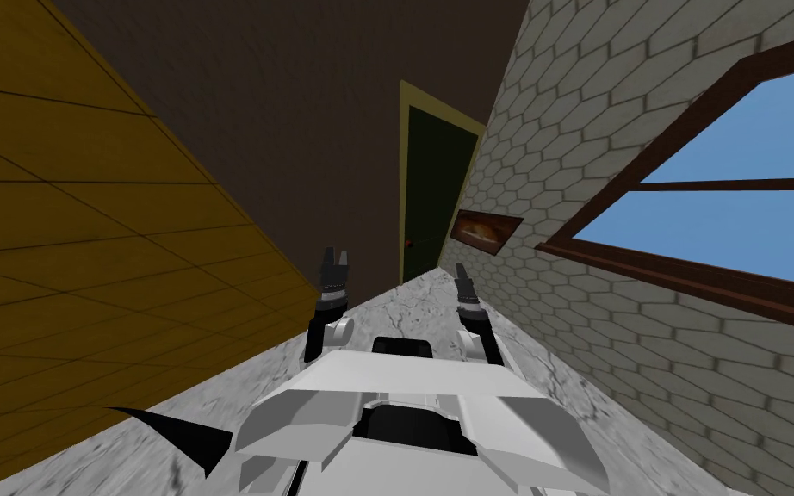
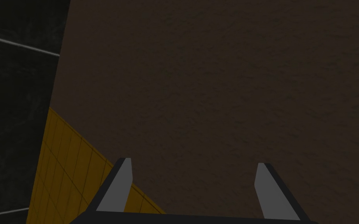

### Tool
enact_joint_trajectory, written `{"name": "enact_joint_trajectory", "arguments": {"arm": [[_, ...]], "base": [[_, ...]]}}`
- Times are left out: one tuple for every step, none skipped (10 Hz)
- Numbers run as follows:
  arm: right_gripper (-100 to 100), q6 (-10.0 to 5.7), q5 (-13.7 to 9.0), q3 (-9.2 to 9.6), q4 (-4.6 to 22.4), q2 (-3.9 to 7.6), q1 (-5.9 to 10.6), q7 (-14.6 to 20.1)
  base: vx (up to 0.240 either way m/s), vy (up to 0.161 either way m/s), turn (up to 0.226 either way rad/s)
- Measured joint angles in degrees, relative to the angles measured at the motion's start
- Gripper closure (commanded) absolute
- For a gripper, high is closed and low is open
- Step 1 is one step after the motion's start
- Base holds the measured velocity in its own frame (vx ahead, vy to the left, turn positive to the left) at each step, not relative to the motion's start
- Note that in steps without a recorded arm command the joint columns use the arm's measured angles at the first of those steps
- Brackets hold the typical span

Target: Pull the door open

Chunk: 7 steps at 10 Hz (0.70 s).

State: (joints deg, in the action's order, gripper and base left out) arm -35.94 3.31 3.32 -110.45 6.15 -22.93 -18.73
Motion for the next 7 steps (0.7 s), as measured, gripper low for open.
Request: {"name": "enact_joint_trajectory", "arguments": {"arm": [[-100, -0.19, -0.3, -0.07, 1.1, 0.4, 0.32, -1.1], [-100, -0.47, -0.5, 0.1, 2.0, 0.65, 0.23, -2.2], [-100, -0.67, -0.8, 0.17, 3.0, 0.99, 0.38, -3.4], [-100, -0.81, -1.1, 0.15, 4.0, 1.42, 0.58, -4.5], [-100, -0.9, -1.3, 0.3, 5.2, 1.56, 1.02, -5.8], [-100, -1.36, -1.5, 0.4, 6.5, 1.85, 1.14, -7.1], [-100, -1.98, -1.8, 0.5, 8.0, 2.16, 1.27, -8.4]], "base": [[0.089, -0.015, 0.092], [0.096, -0.027, 0.113], [0.092, -0.025, 0.123], [0.088, -0.014, 0.097], [0.097, -0.009, 0.106], [0.096, -0.009, 0.112], [0.097, -0.019, 0.129]]}}
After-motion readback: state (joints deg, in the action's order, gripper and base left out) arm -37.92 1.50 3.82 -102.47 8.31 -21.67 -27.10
